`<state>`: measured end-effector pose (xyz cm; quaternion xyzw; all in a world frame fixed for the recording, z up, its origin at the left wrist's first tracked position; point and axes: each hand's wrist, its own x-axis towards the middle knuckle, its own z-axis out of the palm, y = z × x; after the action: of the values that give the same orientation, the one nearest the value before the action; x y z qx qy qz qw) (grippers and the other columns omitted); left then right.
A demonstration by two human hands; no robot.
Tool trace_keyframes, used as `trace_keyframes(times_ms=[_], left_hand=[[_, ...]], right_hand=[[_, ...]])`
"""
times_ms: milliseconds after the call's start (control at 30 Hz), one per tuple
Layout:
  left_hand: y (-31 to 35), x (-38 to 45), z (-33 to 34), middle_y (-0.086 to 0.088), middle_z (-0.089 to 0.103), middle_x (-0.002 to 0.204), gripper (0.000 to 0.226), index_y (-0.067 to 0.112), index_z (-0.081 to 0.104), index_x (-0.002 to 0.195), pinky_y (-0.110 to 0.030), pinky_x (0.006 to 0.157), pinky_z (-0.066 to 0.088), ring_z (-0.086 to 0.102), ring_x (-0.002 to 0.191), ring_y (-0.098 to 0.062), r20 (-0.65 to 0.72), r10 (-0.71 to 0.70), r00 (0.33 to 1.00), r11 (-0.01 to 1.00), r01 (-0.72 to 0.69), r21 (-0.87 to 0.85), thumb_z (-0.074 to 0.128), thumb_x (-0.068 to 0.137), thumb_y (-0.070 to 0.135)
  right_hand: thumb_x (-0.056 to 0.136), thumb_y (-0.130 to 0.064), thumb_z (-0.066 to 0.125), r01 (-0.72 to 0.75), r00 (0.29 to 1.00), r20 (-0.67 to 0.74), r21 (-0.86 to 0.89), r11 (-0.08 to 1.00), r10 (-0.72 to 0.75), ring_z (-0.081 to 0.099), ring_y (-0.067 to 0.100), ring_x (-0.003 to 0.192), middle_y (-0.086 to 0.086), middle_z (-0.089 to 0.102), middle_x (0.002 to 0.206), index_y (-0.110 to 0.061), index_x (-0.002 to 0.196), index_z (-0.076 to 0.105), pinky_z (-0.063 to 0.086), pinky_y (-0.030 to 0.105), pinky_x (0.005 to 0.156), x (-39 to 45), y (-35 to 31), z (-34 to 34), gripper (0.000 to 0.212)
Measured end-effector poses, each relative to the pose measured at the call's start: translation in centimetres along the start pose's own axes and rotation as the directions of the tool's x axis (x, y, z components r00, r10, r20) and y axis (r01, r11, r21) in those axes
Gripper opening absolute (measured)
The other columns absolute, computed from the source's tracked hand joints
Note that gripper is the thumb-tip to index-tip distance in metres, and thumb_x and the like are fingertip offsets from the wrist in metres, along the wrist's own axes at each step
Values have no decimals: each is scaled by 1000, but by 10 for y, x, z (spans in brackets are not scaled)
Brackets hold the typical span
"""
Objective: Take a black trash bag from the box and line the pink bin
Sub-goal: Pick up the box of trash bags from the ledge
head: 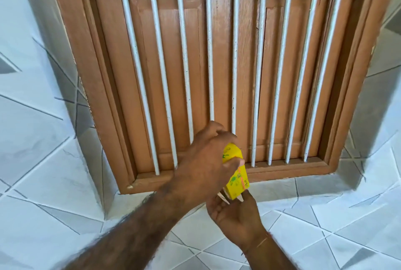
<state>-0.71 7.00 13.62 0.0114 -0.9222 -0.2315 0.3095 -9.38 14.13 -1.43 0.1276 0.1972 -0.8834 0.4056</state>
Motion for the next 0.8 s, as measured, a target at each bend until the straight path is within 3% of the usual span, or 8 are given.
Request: trace_keyframes(times_ms=[67, 300, 433, 533, 633, 700, 767, 800], left_hand=[[12, 6, -3, 12, 42, 117, 28, 30, 62, 108, -28, 91, 43, 47, 108, -11, 10, 15, 1000, 999, -15, 36, 69, 81, 35], [30, 21, -11, 11, 46, 115, 30, 32, 62, 110, -31, 91, 45, 48, 107, -13, 78, 3, 997, 991, -14, 135, 68, 81, 36], [28, 17, -12, 8, 50, 119, 36, 28, 60, 119, -30, 94, 44, 50, 109, -13, 26, -11, 1000, 979, 5, 203, 64, 85, 41], [22, 14, -15, 6, 56, 117, 34, 26, 63, 117, -29, 92, 44, 54, 107, -15, -51, -26, 998, 976, 36, 213, 62, 86, 42], [18, 14, -20, 7, 58, 116, 36, 27, 62, 120, -23, 86, 40, 55, 105, -14, -178, -59, 982, 974, 96, 204, 62, 87, 43], [19, 14, -24, 7, 58, 116, 36, 28, 62, 120, -25, 86, 42, 55, 104, -13, -170, -47, 984, 973, 84, 217, 62, 87, 43], [15, 15, -30, 7, 60, 112, 35, 27, 65, 117, -27, 86, 46, 57, 100, -13, -197, -72, 978, 979, 107, 176, 66, 85, 41], [11, 17, -34, 6, 61, 109, 34, 26, 67, 115, -28, 85, 47, 58, 97, -14, -230, -86, 969, 980, 124, 153, 68, 84, 40]], right_hand=[[88, -47, 52, -22, 996, 85, 18, 1000, 21, 66, 38, 82, 27, 70, 90, -2, 92, 64, 53, 44, 77, -3, -8, 0, 47], [83, -48, 62, -106, 966, 242, 49, 993, 91, 62, 40, 97, 26, 67, 113, -1, 117, 61, 60, 46, 67, -8, -29, -5, 58], [50, -21, 93, -133, 929, 350, 24, 991, 116, 60, 41, 106, 26, 65, 121, 2, 116, 65, 59, 46, 69, -12, -28, -1, 75], [28, -8, 98, -44, 948, 318, 38, 998, 30, 58, 39, 109, 23, 65, 121, 2, 111, 67, 60, 43, 64, -11, -25, 1, 88], [16, -2, 97, -14, 962, 272, 68, 998, -5, 63, 38, 98, 24, 66, 114, 2, 108, 68, 60, 40, 57, -12, -25, 6, 96], [42, -6, 94, -39, 972, 234, 63, 997, 24, 63, 38, 96, 24, 66, 114, 2, 120, 61, 60, 40, 55, -14, -25, 10, 85], [81, -19, 71, -63, 977, 208, 41, 997, 54, 62, 39, 97, 25, 64, 119, 1, 128, 56, 60, 39, 52, -17, -26, 10, 53], [89, -24, 62, -71, 975, 213, 26, 997, 63, 63, 40, 97, 25, 63, 121, 2, 129, 55, 60, 38, 51, -17, -27, 8, 48]])
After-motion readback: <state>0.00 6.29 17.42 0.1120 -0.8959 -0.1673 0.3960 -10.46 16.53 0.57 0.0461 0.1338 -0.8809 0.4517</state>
